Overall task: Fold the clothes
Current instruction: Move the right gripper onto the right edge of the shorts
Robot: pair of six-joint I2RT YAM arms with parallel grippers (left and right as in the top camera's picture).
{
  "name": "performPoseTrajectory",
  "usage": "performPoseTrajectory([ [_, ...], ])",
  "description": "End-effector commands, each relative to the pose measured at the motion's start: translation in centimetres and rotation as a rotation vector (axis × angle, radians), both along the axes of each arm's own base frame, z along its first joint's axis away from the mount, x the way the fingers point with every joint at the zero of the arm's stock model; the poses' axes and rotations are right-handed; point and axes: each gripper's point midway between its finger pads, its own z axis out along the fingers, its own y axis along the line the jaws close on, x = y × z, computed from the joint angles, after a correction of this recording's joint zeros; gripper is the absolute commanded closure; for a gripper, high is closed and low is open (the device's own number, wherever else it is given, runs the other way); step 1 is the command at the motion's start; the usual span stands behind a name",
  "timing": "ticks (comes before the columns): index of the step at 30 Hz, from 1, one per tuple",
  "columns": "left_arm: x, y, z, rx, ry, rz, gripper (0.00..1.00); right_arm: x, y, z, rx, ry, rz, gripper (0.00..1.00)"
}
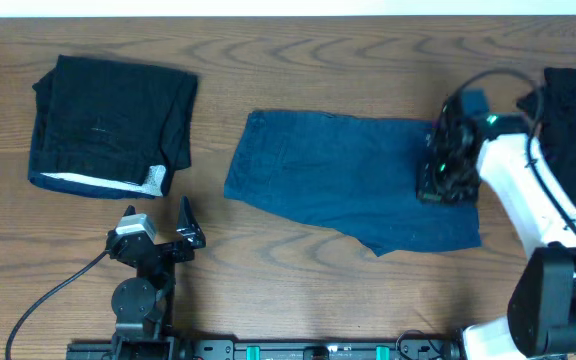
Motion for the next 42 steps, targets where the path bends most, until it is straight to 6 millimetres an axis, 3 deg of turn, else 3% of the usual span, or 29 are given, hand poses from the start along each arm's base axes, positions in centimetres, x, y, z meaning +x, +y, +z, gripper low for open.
performPoseTrajectory([
  [1,-0.1,0.4,-1.7,0.019,0.052,0.024,0.02,-1.7,-0.2,-2.4,-0.008,0.041,-0.035,0.99],
  [6,-0.1,0.4,-1.7,0.019,0.052,0.024,0.02,-2.4,-0.3,-5.4,-0.007,0.016,-0.067,0.99],
  [14,-0.1,0.4,-1.7,0.019,0.052,0.024,0.02,-2.4,-0.5,-8.1,-0.011,-0.051,-0.088,0.99],
  [23,-0.1,0.4,-1.7,0.02,0.052,0.024,0.02,-1.1,-0.9,-8.2,-0.031,-0.107,-0.092,0.99],
  [37,-0.1,0.4,-1.7,0.02,0.051,0.024,0.02,-0.8,-0.8,-8.2,-0.03,-0.121,-0.093,0.99],
  [39,0.0,0.7,-1.0,0.029,0.023,0.041,0.02,-0.9,-0.8,-8.2,-0.03,-0.119,-0.093,0.99],
  [42,0.1,-0.7,-0.2,0.022,-0.01,-0.042,0.02,-0.9,-1.1,-8.2,-0.043,-0.117,-0.093,0.99],
])
